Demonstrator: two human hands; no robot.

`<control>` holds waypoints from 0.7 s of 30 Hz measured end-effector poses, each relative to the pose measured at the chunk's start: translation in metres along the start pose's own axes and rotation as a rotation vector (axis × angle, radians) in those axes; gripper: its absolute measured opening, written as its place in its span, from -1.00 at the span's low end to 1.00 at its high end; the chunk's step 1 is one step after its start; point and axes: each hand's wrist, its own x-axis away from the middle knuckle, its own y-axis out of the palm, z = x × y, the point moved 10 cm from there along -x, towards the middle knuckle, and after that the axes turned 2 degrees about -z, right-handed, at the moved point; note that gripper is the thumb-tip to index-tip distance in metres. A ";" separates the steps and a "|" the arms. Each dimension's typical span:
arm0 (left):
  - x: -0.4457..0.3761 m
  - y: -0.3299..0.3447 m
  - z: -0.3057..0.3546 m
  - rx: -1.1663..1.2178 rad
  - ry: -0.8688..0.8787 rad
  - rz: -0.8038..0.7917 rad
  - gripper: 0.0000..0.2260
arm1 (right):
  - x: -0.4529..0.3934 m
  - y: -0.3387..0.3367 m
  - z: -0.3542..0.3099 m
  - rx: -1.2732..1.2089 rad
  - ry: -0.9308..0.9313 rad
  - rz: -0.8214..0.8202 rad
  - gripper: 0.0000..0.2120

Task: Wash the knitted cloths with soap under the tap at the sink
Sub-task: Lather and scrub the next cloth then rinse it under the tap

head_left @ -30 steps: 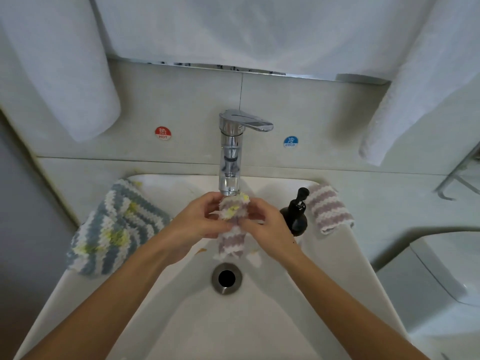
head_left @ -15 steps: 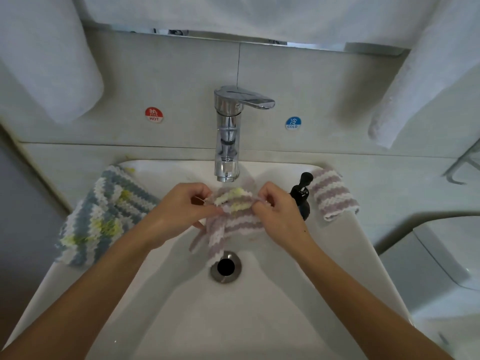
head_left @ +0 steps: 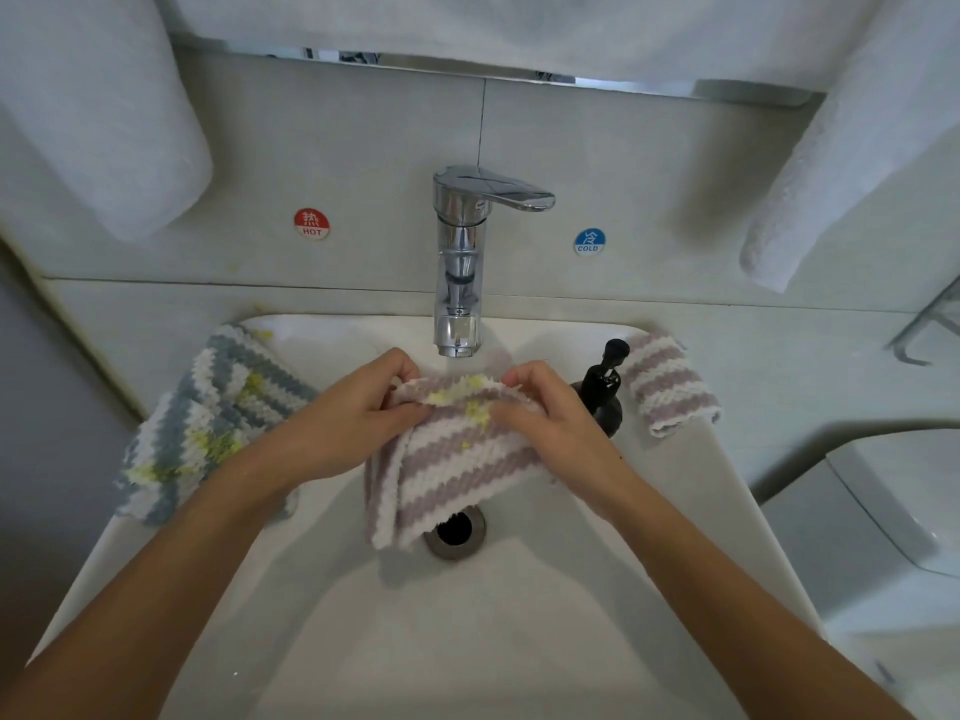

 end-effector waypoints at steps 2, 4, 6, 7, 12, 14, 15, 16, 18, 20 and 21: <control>0.003 -0.002 0.005 0.040 0.023 -0.009 -0.89 | 0.001 -0.001 0.000 -0.071 0.011 0.039 -0.81; 0.006 0.001 0.011 0.080 0.050 -0.034 -0.90 | -0.001 -0.006 0.006 -0.204 0.049 0.121 -0.70; 0.008 0.004 0.021 0.132 0.085 -0.027 -0.91 | -0.001 -0.010 0.010 -0.296 0.070 0.212 -0.71; 0.008 0.005 0.027 0.160 0.108 0.006 -0.87 | 0.000 -0.011 0.011 -0.323 0.077 0.249 -0.73; 0.013 0.016 0.043 0.345 0.129 0.330 -0.73 | 0.002 0.011 0.012 -0.485 0.127 0.303 -0.72; 0.016 0.024 0.044 0.442 0.090 0.459 -0.72 | 0.003 0.018 0.009 -0.474 0.103 0.373 -0.71; 0.018 0.023 0.042 0.482 0.055 0.539 -0.71 | 0.006 0.021 0.005 -0.436 0.065 0.415 -0.70; 0.018 0.020 0.037 0.517 0.019 0.617 -0.70 | 0.011 0.025 0.000 -0.401 0.028 0.440 -0.70; 0.020 0.015 0.033 0.571 -0.005 0.717 -0.67 | 0.015 0.030 -0.008 -0.367 -0.034 0.441 -0.69; 0.024 0.021 0.038 0.561 0.010 0.732 -0.68 | 0.010 0.023 -0.012 -0.338 -0.062 0.455 -0.68; 0.027 0.027 0.041 0.558 0.010 0.726 -0.69 | 0.005 0.017 -0.010 -0.344 -0.059 0.470 -0.66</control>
